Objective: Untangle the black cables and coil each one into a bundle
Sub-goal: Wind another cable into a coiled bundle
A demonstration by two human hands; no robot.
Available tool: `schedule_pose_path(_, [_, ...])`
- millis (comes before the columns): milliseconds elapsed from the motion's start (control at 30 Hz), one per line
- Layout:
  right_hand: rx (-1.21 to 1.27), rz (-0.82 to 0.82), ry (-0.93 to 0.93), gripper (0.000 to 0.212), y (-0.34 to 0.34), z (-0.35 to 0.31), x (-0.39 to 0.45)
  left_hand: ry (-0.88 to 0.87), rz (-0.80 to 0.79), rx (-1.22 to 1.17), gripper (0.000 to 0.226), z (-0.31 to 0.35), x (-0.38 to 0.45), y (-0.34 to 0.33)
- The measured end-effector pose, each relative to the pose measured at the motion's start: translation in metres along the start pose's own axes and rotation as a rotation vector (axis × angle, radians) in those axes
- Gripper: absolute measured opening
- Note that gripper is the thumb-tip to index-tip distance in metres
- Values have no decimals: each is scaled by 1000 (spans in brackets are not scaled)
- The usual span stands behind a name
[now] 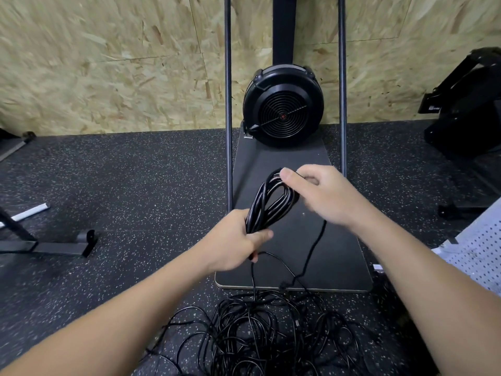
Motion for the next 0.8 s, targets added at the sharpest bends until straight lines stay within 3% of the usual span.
schedule_pose_path(100, [-107, -69, 76, 39, 13, -5, -1, 2, -73, -25, 33, -7, 2, -2])
schedule_pose_path(300, [-123, -196, 115, 24, 37, -7, 6, 95, -245, 22, 25, -20, -2, 1])
schedule_pose_path(367, [-71, -243, 130, 16, 39, -10, 5, 67, -311, 128, 24, -21, -6, 1])
schedule_pose_path(467, [24, -285, 124, 9, 17, -6, 7, -84, -369, 475, 20, -4, -17, -7])
schedule_pose_path(533, [20, -301, 92, 16, -3, 10, 11, -201, -366, 725, 22, 13, -28, -18])
schedule_pose_path(600, [-23, -347, 10, 25, -16, 37, 15, -285, -334, 814, 21, 26, -34, -24])
schedule_pose_path(700, [-103, -367, -126, 42, -17, 77, 17, -314, -223, 806, 14, 28, -31, -11])
schedule_pose_path(800, [-75, -307, -208, 34, -10, 101, 20, -304, -141, 704, 12, 20, -32, 8])
Point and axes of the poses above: each hand's wrist, its own x-axis towards the middle knuckle, its own y-axis out of the back of the hand, z = x × y, the point moved 5 cm from there along x, towards the middle knuckle, and after that the axes turned 15 degrees about x, right-handed, at the moved point
